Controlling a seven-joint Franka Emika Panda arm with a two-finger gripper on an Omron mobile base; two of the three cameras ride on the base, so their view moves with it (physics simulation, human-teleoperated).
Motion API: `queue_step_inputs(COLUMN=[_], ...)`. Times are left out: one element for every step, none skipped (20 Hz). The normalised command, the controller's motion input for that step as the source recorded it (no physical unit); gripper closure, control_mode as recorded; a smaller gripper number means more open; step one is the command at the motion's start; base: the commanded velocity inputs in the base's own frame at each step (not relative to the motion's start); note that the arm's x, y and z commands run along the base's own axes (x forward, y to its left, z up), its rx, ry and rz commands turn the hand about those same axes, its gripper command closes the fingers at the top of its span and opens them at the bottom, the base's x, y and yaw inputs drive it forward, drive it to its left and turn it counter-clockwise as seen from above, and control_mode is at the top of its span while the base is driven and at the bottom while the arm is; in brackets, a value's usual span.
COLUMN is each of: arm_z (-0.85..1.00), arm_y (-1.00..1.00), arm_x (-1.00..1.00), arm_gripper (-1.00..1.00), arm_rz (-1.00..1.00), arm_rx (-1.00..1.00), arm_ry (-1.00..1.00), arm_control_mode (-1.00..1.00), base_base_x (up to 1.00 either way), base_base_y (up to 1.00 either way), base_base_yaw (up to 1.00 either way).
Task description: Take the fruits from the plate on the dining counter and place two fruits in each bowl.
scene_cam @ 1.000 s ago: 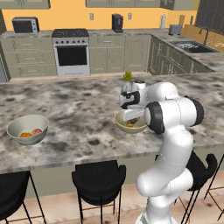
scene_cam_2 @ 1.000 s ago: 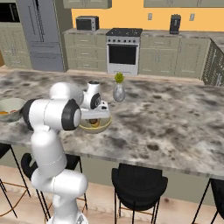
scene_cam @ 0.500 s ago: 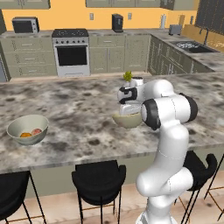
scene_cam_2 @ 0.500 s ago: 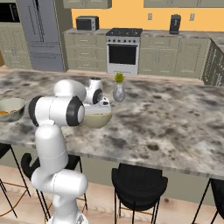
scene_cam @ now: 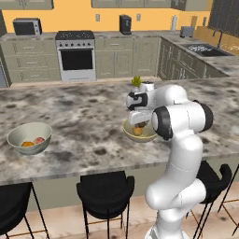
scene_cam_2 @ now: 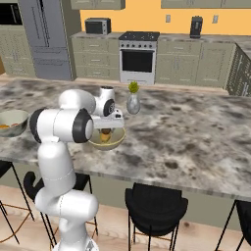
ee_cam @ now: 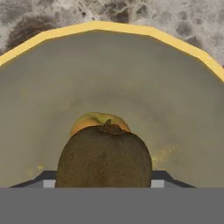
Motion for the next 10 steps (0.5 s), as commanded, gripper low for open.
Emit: queue_step_inputs(arm_z=[0.04,0.14,0.16,0.14,0.18,0.28,0.42,0.56,0.69,0.78], arm_y=[0.0,0.0,-0.03,-0.1,-0.1,-0.11,-0.06,-0.03,-0.04,-0.06], arm_x=[0.0,0.0,-0.01,-0.21,-0.39,-0.57,-0.68,-0.74,-0.78,-0.96], arm_gripper=[-1.0,-1.0,-1.0,-1.0,-1.0,-1.0,-1.0,-1.0,-1.0,-1.0], arm_rz=[0.0,0.0,0.0,-0.02,-0.03,-0.03,-0.02,-0.01,0.0,0.0], arm_rx=[0.0,0.0,0.0,0.0,0.0,0.0,0.0,0.02,0.03,0.05], arm_ry=[0.01,0.0,0.0,0.0,0.0,0.0,-0.02,-0.04,-0.05,-0.09], arm_control_mode=[-1.0,-1.0,-1.0,-1.0,-1.0,-1.0,-1.0,-1.0,-1.0,-1.0], base_base_x=[0.0,0.0,0.0,0.0,0.0,0.0,0.0,0.0,0.0,0.0], base_base_y=[0.0,0.0,0.0,0.0,0.0,0.0,0.0,0.0,0.0,0.0], base_base_yaw=[0.0,0.0,0.0,0.0,0.0,0.0,0.0,0.0,0.0,0.0])
